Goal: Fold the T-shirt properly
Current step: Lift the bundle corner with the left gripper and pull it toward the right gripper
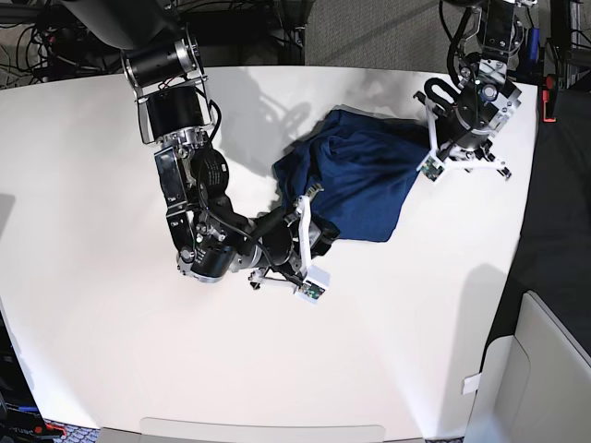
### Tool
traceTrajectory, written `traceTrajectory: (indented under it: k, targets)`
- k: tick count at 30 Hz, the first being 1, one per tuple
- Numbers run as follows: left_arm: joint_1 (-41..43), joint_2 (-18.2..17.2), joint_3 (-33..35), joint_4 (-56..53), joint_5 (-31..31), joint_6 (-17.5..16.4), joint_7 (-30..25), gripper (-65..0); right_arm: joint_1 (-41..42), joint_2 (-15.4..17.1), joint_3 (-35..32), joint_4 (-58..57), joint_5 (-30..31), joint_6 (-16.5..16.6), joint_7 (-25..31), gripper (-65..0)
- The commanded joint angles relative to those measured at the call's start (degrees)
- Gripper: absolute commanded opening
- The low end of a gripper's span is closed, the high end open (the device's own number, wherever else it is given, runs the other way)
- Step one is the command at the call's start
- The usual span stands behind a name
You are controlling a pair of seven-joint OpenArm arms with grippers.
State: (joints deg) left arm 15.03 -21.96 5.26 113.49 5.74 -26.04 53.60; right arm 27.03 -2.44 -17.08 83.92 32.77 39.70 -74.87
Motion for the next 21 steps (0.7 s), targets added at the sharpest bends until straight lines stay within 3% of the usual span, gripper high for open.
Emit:
traceTrajectory:
  k: [1,6,13,18,21]
  targets:
    - [-0.30,0.37,-0.90,1.10,1.34,0.24,-1.25,-54.0,2.03,-0.33,-0.28,1.05,0.76,0.30,1.16,-52.4]
    - [0.67,2.13,-0.73,1.54,6.00,0.24,-1.43,-54.0,3.52,-0.42,-0.28,0.87,0.59,0.30,1.60,-52.4]
    - [9.19,1.87,1.56,5.94,5.82,-0.02,-1.78,-54.0,5.19,-1.39,0.07,-2.82,-0.38,0.30,2.56,-52.4]
    - [11.74,1.34,4.63,5.85,5.82,-0.02,-1.43,-53.7,6.34,-1.83,-0.19,-4.23,-0.47,0.30,3.35,-52.4]
    - [11.39,1.52,3.05,5.85,5.91,0.15,-1.34,-51.1,7.39,-2.44,-0.28,-5.37,-0.47,0.30,3.97,-52.4]
